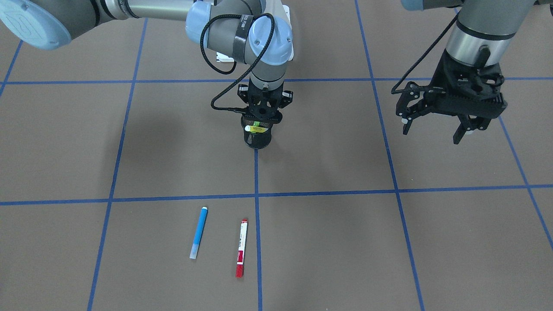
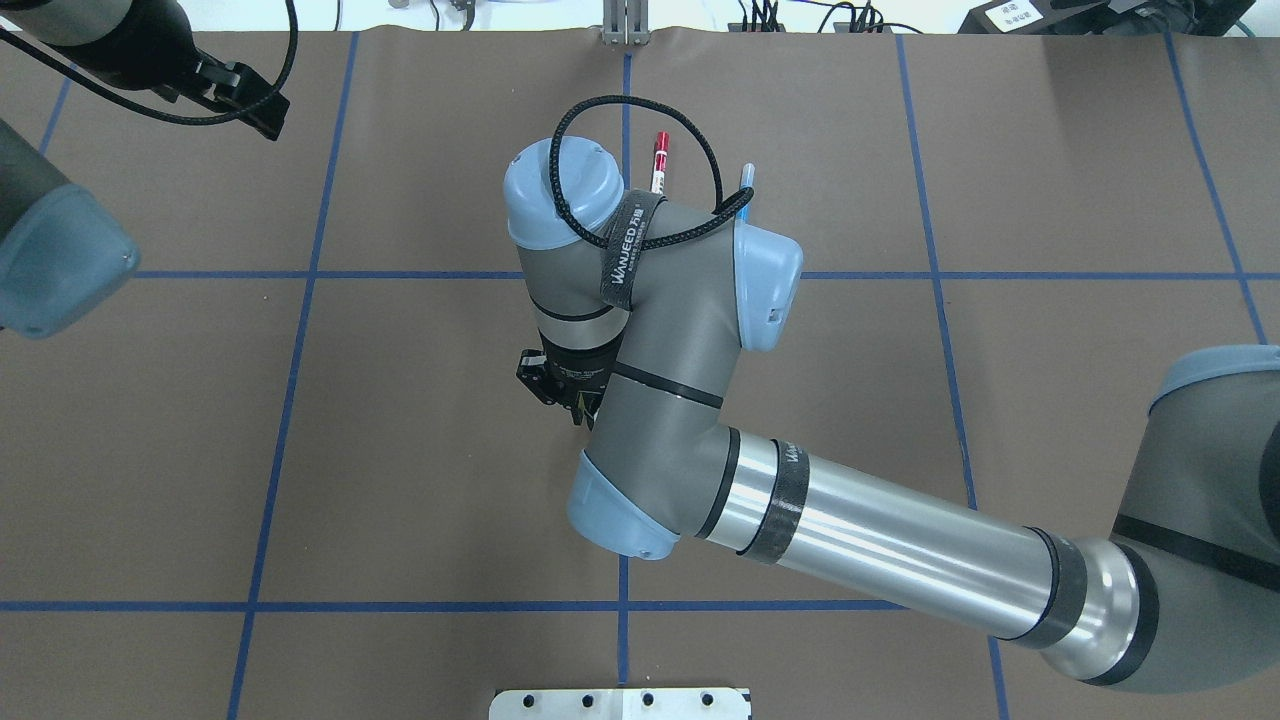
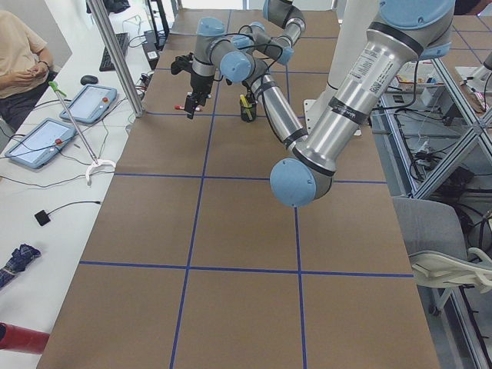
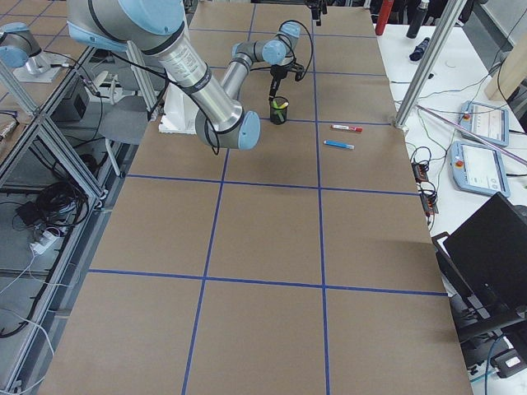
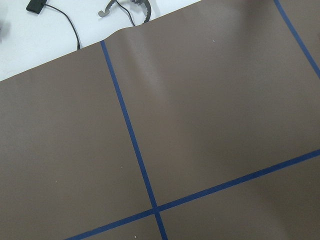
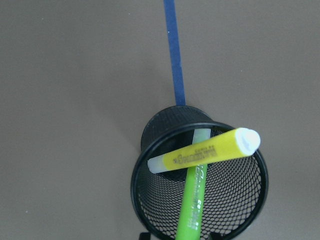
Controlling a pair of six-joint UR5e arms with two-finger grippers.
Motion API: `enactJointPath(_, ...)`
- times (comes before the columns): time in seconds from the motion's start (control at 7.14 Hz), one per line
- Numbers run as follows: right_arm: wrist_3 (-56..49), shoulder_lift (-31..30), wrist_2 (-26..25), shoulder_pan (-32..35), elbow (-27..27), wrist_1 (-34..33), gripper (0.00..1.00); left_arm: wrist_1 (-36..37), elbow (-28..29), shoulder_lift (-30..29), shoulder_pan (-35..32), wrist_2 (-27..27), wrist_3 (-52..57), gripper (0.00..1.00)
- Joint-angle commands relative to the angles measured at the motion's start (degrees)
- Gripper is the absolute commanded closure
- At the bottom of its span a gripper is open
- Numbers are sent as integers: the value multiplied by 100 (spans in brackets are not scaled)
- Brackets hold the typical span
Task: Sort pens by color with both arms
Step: 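Lower the right gripper into the cup onto the green marker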
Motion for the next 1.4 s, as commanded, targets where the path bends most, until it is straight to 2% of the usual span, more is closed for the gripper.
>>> enactJointPath(0.0, 36, -9, 8, -1, 8, -34, 58, 0, -25, 4, 0, 0, -4, 1)
enactJointPath(0.56, 36, -17, 16, -1, 34, -95, 59, 0, -34, 4, 0, 0, -127, 1)
enactJointPath(0.7, 36, -17, 16, -1, 34, -95, 63, 0, -34, 4, 0, 0, -127, 1)
enactJointPath(0.98, 36, 0, 16, -1, 43, -95, 81, 0, -34, 4, 18, -9, -127, 1)
enactJointPath(1.12, 36, 0, 16, -1, 95, -130, 96, 0, -25, -5, 18, 0, -127, 1)
enactJointPath(1.26, 36, -43, 16, 8, 296, -278, 100, -9, -25, -5, 18, -9, -127, 1)
